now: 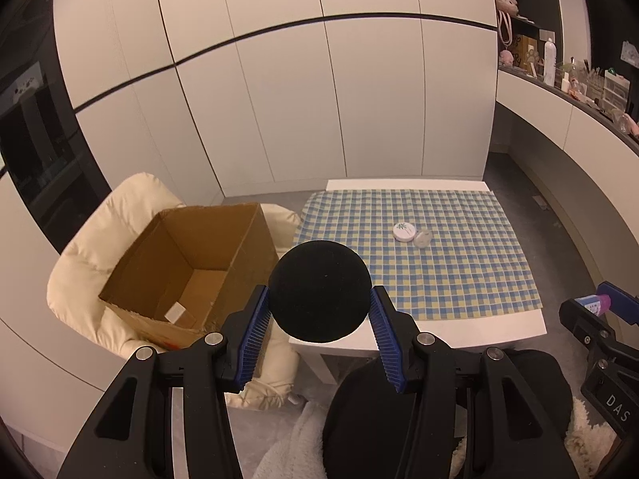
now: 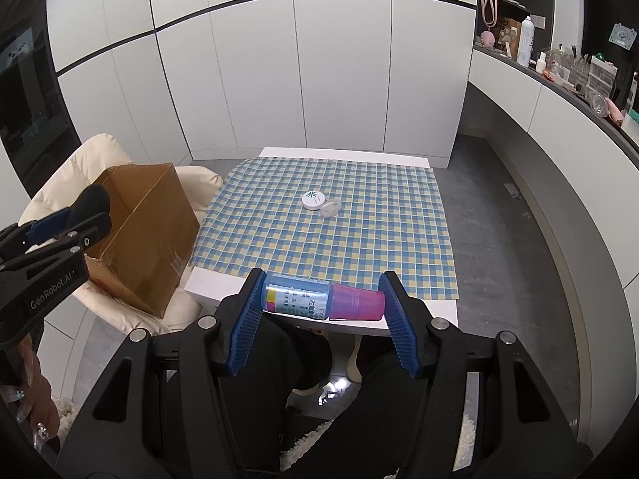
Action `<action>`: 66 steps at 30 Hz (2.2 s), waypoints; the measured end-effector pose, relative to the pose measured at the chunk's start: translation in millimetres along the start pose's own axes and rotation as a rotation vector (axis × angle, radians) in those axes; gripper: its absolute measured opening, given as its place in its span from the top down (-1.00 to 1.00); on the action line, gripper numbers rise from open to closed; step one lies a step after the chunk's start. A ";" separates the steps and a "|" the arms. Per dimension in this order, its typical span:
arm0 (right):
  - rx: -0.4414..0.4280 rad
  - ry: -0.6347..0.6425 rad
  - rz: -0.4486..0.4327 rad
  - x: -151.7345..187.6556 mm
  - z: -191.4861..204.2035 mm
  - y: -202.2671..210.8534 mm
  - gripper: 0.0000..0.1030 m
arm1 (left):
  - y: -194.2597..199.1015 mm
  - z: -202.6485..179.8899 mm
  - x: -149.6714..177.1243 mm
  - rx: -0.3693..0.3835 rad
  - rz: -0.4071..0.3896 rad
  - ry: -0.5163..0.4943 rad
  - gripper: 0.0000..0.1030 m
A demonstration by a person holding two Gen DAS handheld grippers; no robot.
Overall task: Organize objects
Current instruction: 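Carry the black pad with the left tool while the right tool carries the tube toward the box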
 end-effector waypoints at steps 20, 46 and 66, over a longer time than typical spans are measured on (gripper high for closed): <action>-0.038 0.034 0.057 -3.8 11.9 -34.9 -0.17 | -35.4 8.0 -1.7 -0.007 0.055 0.033 0.01; -0.230 0.268 0.111 -23.0 131.3 -93.0 -0.17 | -64.0 123.9 21.2 -0.179 0.141 0.221 0.01; -0.353 0.492 0.102 -33.7 243.7 -105.3 -0.17 | -58.4 231.8 47.2 -0.329 0.167 0.418 0.01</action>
Point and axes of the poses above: each gripper's, at about its wrist camera, not at the fingertips, and y roughly against the way its jaws point, z to its left, x to its underside, the point moved 2 cm from there along -y, roughly the way its jaws point, and after that the axes turned 9 degrees about y, right-handed, at the moved point
